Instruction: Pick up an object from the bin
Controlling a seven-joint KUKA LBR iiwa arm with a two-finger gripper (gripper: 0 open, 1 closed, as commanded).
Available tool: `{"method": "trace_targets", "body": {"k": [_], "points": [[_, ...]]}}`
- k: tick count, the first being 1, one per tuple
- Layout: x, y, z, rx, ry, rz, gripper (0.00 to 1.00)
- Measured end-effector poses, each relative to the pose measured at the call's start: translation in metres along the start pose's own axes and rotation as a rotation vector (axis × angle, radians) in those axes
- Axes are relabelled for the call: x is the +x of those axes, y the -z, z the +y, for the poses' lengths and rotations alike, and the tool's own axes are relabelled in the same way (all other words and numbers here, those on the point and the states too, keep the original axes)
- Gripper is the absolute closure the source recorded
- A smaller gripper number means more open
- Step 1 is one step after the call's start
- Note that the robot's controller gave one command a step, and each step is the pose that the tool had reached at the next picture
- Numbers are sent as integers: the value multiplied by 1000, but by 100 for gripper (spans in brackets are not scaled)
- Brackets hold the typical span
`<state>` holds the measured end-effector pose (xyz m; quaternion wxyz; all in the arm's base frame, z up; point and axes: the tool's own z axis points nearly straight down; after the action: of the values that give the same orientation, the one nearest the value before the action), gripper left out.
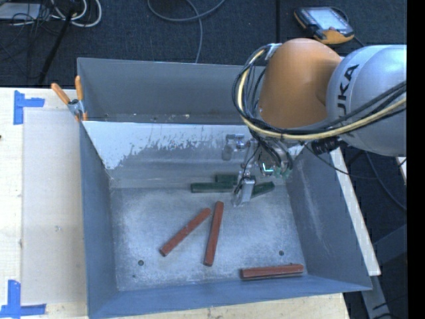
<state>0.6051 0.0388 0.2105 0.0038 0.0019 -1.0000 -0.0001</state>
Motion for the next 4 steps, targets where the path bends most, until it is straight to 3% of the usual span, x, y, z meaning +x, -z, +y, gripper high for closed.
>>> {"method": "trace_targets", "body": {"k": [1,2,3,4], "points": [[-2,4,0,0,-1,-7,0],[23,-50,3,0,54,-12,0],[19,-97,13,2,246,-8,0],[26,-131,16,1,418,-6,0]]}}
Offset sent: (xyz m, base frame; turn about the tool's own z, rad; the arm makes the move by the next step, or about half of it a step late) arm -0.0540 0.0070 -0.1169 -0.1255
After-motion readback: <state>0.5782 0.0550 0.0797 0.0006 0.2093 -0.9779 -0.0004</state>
